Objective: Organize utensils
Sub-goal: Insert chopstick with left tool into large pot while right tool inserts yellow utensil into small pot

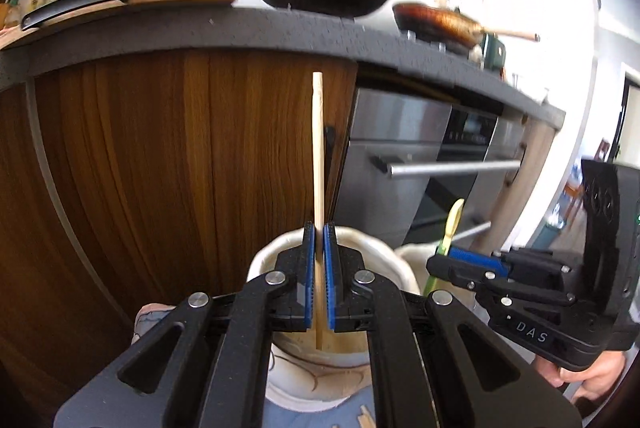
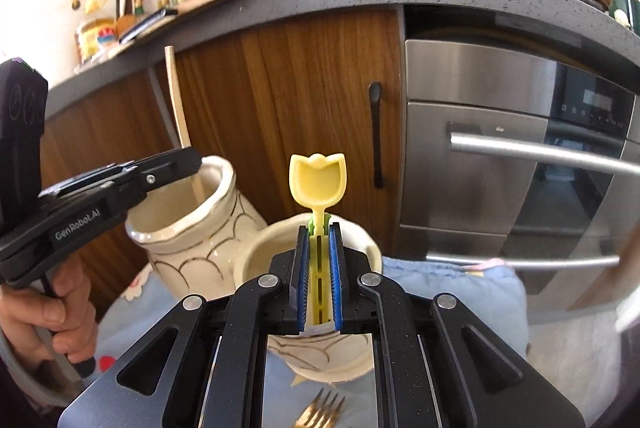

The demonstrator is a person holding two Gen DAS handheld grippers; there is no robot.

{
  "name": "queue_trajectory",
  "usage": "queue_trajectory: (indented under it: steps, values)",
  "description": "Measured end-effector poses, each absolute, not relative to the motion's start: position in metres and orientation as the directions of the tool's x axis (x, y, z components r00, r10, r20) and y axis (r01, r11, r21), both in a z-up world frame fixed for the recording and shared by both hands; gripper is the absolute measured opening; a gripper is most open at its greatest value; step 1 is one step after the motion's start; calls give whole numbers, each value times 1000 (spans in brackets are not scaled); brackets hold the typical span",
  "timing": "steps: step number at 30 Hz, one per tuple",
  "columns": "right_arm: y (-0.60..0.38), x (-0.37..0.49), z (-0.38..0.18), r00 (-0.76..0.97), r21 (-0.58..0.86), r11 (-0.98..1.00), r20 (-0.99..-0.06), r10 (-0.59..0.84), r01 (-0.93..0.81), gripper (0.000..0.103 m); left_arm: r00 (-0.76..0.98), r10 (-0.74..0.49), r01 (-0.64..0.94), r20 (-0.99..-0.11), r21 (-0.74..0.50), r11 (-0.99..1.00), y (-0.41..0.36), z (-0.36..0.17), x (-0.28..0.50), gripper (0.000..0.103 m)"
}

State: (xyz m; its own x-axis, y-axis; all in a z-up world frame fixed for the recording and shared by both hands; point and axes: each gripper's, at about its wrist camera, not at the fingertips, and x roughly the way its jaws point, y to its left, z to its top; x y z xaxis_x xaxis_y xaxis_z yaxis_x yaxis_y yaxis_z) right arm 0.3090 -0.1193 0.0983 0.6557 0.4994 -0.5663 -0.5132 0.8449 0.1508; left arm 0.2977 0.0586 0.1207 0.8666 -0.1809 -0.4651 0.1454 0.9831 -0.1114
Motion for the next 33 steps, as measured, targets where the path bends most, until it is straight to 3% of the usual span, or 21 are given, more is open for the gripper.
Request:
queue_trajectory:
  steps: [14, 21, 26, 33]
  values:
    - [-111, 311, 96, 621, 114, 843, -626, 472, -526, 11, 837, -198, 184, -511, -77, 980, 57, 131, 301, 4]
    - [-109, 311, 101, 601, 113, 839, -648, 468, -532, 11, 791, -215, 211, -573, -73, 975, 57, 142, 300, 4]
    - [-101, 319, 96, 577, 111, 843, -681, 451, -527, 11, 712, -213, 234, -669, -59, 970, 46, 133, 315, 4]
    - [-101, 323, 91, 568, 126, 843, -686, 455, -523, 11, 714, -176, 205, -677, -39, 978, 43, 124, 323, 5]
